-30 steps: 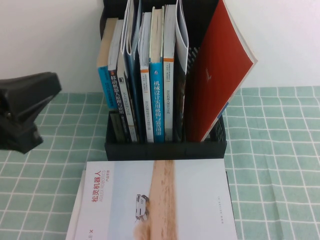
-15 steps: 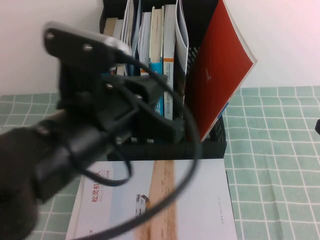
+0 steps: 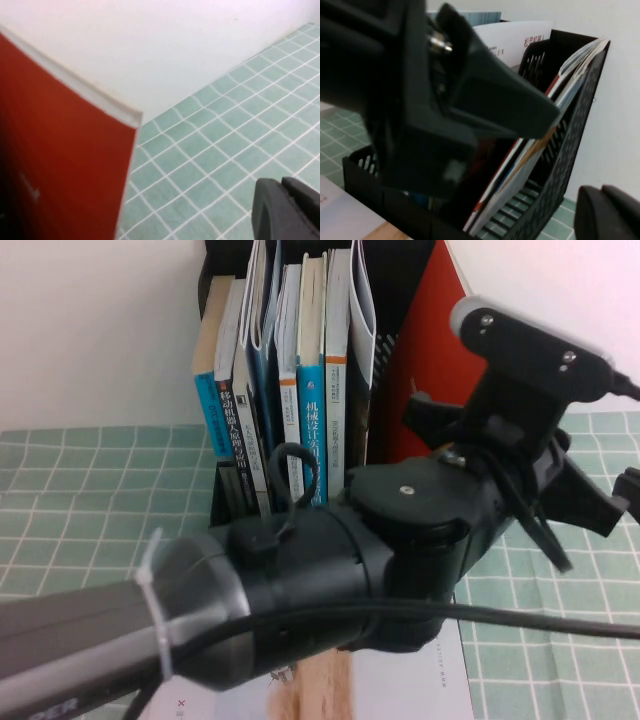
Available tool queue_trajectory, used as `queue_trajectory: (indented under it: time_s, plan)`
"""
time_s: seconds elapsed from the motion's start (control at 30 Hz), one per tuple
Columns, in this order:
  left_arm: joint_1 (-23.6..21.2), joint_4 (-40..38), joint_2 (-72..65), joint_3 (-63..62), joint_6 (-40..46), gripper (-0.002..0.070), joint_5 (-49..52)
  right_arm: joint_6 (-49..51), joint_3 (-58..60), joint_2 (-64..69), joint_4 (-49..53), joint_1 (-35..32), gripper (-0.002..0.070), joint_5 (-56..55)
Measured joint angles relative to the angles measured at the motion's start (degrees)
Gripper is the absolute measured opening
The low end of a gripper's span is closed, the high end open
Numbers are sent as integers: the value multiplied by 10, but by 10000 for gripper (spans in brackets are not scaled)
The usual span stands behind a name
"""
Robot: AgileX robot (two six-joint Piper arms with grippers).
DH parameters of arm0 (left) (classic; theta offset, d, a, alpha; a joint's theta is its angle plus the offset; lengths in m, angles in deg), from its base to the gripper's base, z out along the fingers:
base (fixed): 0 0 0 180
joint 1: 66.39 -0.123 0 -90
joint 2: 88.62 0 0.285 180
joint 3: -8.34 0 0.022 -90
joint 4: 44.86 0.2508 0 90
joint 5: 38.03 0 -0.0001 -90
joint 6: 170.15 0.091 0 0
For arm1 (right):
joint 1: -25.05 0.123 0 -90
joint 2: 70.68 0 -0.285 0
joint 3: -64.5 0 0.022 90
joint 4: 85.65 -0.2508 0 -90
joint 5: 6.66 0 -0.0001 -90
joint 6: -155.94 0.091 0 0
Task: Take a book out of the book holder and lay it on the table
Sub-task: Hold the bookshelf
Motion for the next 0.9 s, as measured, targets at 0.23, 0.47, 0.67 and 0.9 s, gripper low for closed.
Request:
queue_trajectory:
  time_s: [0.23, 0.47, 0.67, 0.9]
  plan:
    - [-28, 0, -61, -61, -1, -3, 17, -19, -1, 0, -14, 0, -1, -3]
    - [-81, 0, -75, -66, -31, -2, 17, -31, -1, 2, -19, 0, -1, -5]
    - [-115, 0, -78, -67, -69, -3, 39, -31, -1, 7, -21, 0, -1, -38]
    - [-114, 0, -78, -67, -53, -3, 40, -31, -1, 73, -21, 0, 17, -126]
